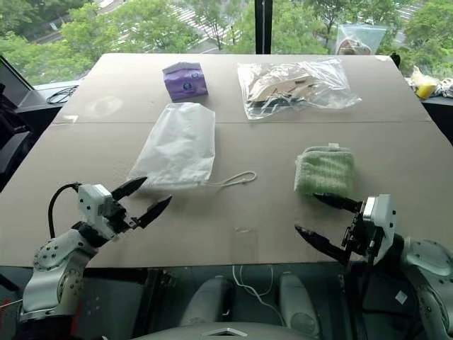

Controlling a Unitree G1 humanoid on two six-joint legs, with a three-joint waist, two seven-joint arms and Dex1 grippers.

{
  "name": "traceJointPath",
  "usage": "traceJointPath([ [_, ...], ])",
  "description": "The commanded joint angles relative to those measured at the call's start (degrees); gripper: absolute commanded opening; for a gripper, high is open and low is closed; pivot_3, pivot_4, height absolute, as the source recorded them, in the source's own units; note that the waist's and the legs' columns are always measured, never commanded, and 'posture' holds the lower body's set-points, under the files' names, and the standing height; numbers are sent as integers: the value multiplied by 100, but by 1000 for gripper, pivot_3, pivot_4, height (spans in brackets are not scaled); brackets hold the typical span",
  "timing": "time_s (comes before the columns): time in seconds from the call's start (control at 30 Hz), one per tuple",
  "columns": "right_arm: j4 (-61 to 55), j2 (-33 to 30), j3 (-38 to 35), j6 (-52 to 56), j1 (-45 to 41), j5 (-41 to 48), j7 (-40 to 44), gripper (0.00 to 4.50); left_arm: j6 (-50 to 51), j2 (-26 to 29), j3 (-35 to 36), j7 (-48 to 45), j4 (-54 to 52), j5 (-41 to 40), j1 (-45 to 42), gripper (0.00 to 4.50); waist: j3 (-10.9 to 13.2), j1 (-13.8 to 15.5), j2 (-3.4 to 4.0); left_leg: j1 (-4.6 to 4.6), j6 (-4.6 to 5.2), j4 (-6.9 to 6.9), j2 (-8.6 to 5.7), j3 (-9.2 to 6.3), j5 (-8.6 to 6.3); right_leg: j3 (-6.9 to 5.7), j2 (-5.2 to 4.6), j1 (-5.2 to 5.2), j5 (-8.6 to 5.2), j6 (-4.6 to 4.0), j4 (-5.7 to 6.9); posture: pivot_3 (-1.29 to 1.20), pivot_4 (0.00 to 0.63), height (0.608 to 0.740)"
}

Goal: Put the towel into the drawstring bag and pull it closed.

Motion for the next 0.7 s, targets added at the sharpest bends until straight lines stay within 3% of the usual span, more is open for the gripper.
traceJointPath([
  [0.03, -346, 154, 207, -329, 24, -360, -275, 4465, -879, 152, 161, 380, 627, 577, -416, 4500, -1, 33, -2, 0, 0, 4, 1, 0, 0, -1, 1, 0, 0, 0, 0, 0, 150, 740],
  [0.4, -773, 485, 455, -430, 487, -421, -746, 4465, -2436, 563, -231, 293, 2083, 1234, -992, 4500, -7, 91, -10, -6, -1, -2, 1, 2, -1, -3, -7, -3, 0, -1, -1, 0, 150, 740],
  [0.7, -883, 563, 635, -477, 681, -507, -977, 4465, -3353, 642, -550, 939, 2625, 2007, -1518, 4500, -9, 95, -14, -4, -1, 6, 10, 3, -1, -4, -5, -1, 0, 0, 0, 0, 150, 740],
])
